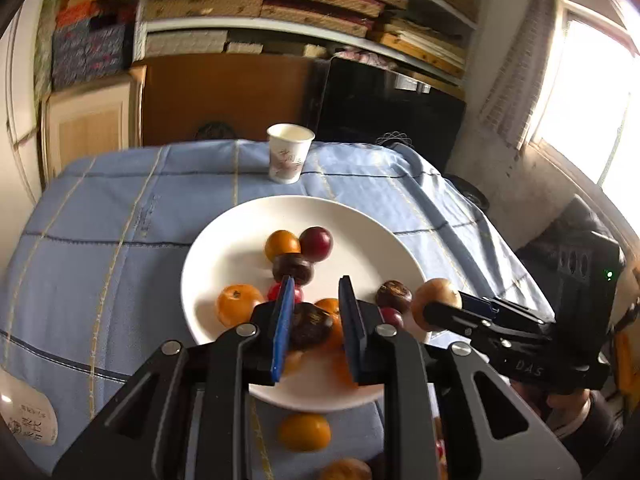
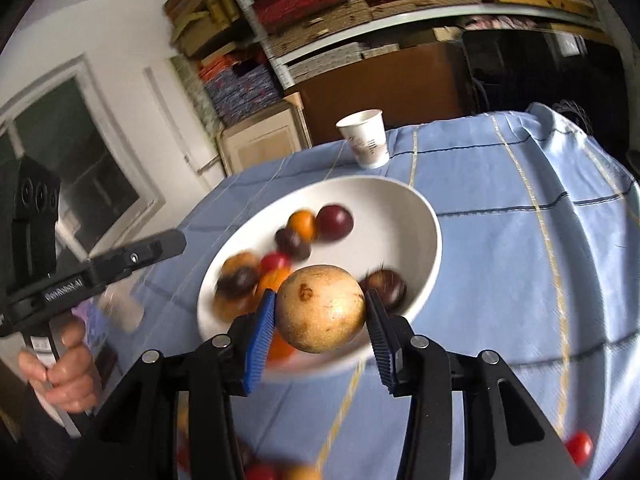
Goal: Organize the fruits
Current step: 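Carry both fruits over the plate and open both grippers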
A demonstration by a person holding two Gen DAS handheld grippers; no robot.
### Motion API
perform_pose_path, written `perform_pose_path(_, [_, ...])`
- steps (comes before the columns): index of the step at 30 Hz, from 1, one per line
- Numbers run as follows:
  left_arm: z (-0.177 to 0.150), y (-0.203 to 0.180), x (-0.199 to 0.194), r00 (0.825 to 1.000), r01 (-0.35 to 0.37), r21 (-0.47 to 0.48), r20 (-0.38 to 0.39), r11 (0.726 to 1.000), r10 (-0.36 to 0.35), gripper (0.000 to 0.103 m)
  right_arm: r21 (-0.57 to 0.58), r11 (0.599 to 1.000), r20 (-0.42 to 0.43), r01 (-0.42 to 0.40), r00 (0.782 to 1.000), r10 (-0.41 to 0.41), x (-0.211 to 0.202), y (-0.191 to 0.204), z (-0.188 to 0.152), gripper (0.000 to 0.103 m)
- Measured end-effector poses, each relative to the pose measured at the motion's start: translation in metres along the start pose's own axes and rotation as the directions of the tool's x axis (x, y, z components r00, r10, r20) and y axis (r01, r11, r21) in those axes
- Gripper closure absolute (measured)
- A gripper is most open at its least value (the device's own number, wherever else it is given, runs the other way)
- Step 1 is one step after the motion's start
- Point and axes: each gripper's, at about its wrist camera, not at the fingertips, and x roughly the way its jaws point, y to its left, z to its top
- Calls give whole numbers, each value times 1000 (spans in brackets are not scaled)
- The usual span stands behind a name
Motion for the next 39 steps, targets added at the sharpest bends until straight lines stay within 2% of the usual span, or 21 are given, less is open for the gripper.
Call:
perform_pose_path(1, [-1,4,-1,1000,19,-12,0,1000,-19,82,14,1000,4,-20,1000,20,0,-3,1,58])
perform_pose_path(5, [-30,8,-18,1000,4,40,-26,999,-3,82,-1,1000,26,-19,999,19,-12,-3,0,58])
perform_pose_path(6, [-42,9,-20,998,-28,51,-50,998,30,80,-7,1000,38,-22,999,23,-18,-2,1,58])
perform_pose_path(9, [-67,14,-19,992,-82,60,-87,995,87,69,-21,999,88,-30,996,32,-37,5,8,58])
perform_pose_path(10, [-77,16,-18,989,-107,69,-98,992,114,69,-24,999,96,-40,995,42,-41,7,9,58])
perform_pose_path(11, [-84,16,-16,987,-108,74,-112,991,116,69,-26,998,103,-55,993,57,-47,10,12,58])
perform_pose_path(13, [-95,18,-9,982,-88,76,-163,993,99,56,-26,997,118,-79,990,81,-56,14,13,58])
perform_pose_path(16, [-110,18,3,971,-80,70,-221,994,94,52,-45,995,129,-89,987,94,-65,19,13,58])
perform_pose_path(20, [-121,24,5,965,-123,51,-227,991,132,53,-44,993,119,-110,986,115,-66,24,12,58])
perform_pose_path(22, [-125,27,-1,964,-147,48,-216,988,154,62,-54,992,116,-110,986,116,-67,27,11,58])
perform_pose_path(26, [-141,11,-10,948,-251,141,-164,958,272,65,-60,992,109,-112,987,118,-65,28,10,58])
perform_pose_path(29, [-147,2,-16,940,-283,186,-141,941,311,68,-54,992,100,-116,988,121,-63,29,9,58])
perform_pose_path(37, [-151,9,-37,949,-271,122,-132,955,287,70,-62,990,105,-125,986,131,-65,32,7,58])
perform_pose_path(39, [-138,9,-44,962,-235,107,-120,966,247,70,-65,991,108,-121,986,128,-65,31,9,58])
